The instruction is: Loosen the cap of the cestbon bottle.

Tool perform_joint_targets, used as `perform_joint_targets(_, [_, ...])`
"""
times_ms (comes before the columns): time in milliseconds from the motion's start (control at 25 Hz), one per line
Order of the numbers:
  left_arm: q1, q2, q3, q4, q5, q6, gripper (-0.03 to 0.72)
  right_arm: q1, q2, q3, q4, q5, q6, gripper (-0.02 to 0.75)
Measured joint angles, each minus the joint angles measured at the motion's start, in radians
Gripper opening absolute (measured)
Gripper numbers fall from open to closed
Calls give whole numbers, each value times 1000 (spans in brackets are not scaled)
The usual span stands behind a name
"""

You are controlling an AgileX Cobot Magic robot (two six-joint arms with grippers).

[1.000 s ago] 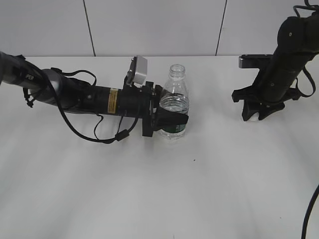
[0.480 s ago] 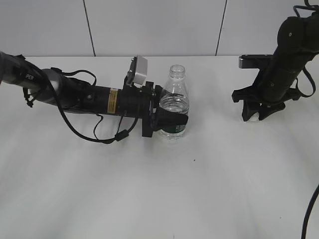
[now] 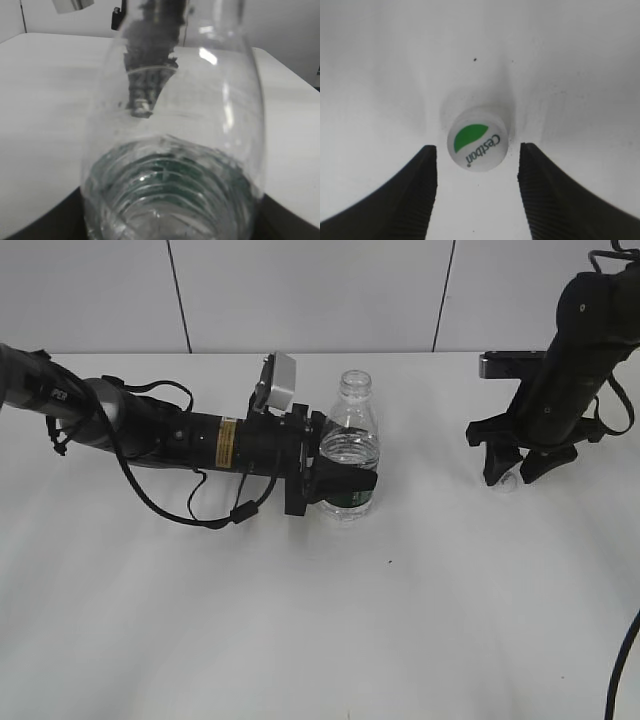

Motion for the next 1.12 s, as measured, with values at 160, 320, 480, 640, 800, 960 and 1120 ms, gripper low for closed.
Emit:
perform_joint_targets(160, [0, 0, 0, 0, 0, 0, 403, 0, 2, -63, 0, 75, 0, 402])
perform_joint_targets(320, [0, 0, 0, 0, 0, 0, 403, 0, 2, -159, 2, 149, 0, 402])
perform_joint_targets(480, [0, 0, 0, 0, 0, 0, 403, 0, 2, -231, 3, 207, 0, 402])
perform_joint_targets(640, [0, 0, 0, 0, 0, 0, 403, 0, 2, -258, 4, 222, 1, 402])
perform_joint_targets(800, [0, 0, 0, -5, 0, 0, 403, 0, 2, -259, 3, 230, 0, 402])
perform_joint_targets(960, [0, 0, 0, -11, 0, -2, 445, 0, 2, -259, 3, 242, 0, 402])
perform_joint_targets(1120, [0, 0, 0, -17, 0, -4, 481, 0, 2, -259, 3, 243, 0, 402])
